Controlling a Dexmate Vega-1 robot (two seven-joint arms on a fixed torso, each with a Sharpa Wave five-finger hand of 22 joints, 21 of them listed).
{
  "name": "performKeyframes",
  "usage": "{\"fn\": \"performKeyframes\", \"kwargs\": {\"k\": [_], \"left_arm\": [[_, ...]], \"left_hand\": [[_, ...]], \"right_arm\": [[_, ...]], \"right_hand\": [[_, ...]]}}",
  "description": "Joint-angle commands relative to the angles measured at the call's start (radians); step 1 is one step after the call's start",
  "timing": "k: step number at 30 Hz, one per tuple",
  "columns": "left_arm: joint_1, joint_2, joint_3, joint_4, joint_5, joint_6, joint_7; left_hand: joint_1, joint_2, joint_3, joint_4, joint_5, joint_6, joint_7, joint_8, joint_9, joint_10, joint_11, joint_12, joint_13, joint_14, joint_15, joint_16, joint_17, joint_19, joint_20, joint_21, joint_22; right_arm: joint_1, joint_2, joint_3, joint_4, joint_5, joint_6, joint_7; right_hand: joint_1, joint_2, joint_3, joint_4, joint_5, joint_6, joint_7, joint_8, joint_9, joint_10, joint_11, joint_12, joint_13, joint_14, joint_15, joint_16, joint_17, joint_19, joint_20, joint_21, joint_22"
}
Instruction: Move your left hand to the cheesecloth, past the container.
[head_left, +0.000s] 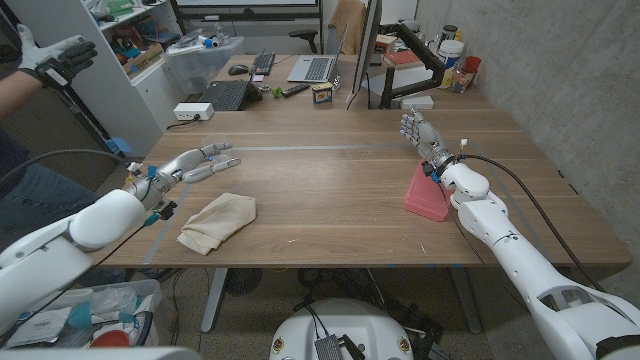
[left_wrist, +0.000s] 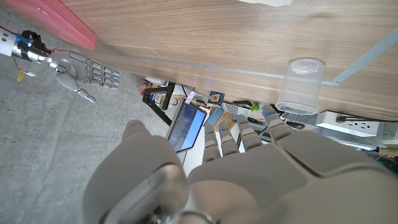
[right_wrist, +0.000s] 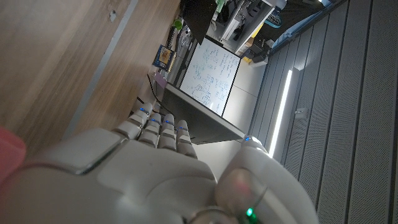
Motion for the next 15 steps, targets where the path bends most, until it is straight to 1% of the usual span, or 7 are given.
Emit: {"fn": "performKeyframes", "kwargs": {"k": [1,6,7,10,15], "left_arm": [[0.033,-0.035,-0.045,-0.036,0.114,0.059,-0.019],[0.035,-0.043,-0.047,-0.044,0.151,0.077,-0.02],[0.036,-0.044,-0.048,-0.046,0.158,0.079,-0.021],[0.037,-0.049,-0.051,-0.05,0.167,0.074,-0.027],[0.042,-0.047,-0.053,-0.066,0.205,0.093,-0.033]], "left_hand": [[0.014,0.001,-0.001,-0.006,0.0,0.006,-0.001,0.002,0.003,0.006,-0.005,0.003,0.005,0.01,0.001,0.009,0.003,0.002,0.003,0.006,0.004],[0.021,0.001,0.0,-0.01,0.0,0.007,-0.001,0.002,0.003,0.007,-0.006,0.003,0.005,0.012,0.0,0.009,0.003,0.002,0.002,0.005,0.004],[0.021,0.001,0.0,-0.01,0.0,0.007,-0.002,0.002,0.003,0.007,-0.006,0.003,0.005,0.012,0.0,0.009,0.003,0.002,0.002,0.005,0.004],[0.026,0.001,0.0,-0.012,0.0,0.009,-0.002,0.002,0.003,0.007,-0.006,0.003,0.005,0.012,-0.002,0.008,0.003,-0.001,-0.001,0.003,0.004],[0.034,0.001,0.001,-0.017,0.001,0.009,-0.003,0.001,0.003,0.007,-0.006,0.002,0.005,0.013,-0.004,0.007,0.003,0.001,0.002,0.003,0.004]], "right_arm": [[-0.004,0.0,-0.002,-0.011,-0.005,-0.008,-0.005],[-0.01,-0.001,0.0,-0.016,-0.003,-0.009,-0.007],[-0.012,-0.001,0.001,-0.017,-0.003,-0.008,-0.009],[-0.015,-0.002,0.002,-0.021,-0.003,-0.009,-0.012],[-0.021,-0.003,0.005,-0.023,-0.001,-0.006,-0.015]], "right_hand": [[0.005,0.007,-0.003,0.001,0.004,0.008,0.0,0.005,0.002,0.006,0.001,0.007,0.005,0.006,-0.002,0.001,0.006,0.003,0.004,-0.002,0.004],[0.005,0.008,-0.003,0.0,0.004,0.008,-0.001,0.005,0.002,0.007,0.0,0.007,0.005,0.007,-0.002,0.002,0.006,0.004,0.005,-0.002,0.004],[0.005,0.008,-0.003,0.0,0.004,0.008,-0.001,0.005,0.002,0.007,0.003,0.007,0.005,0.007,-0.002,0.001,0.006,0.003,0.005,-0.002,0.004],[0.005,0.008,-0.003,0.0,0.004,0.007,-0.001,0.004,0.002,0.008,0.004,0.007,0.005,0.007,-0.002,0.001,0.006,0.004,0.004,-0.002,0.004],[0.005,0.008,-0.004,-0.001,0.004,0.009,-0.001,0.005,0.002,0.009,0.002,0.007,0.005,0.008,-0.003,0.002,0.006,0.004,0.005,-0.001,0.005]]}}
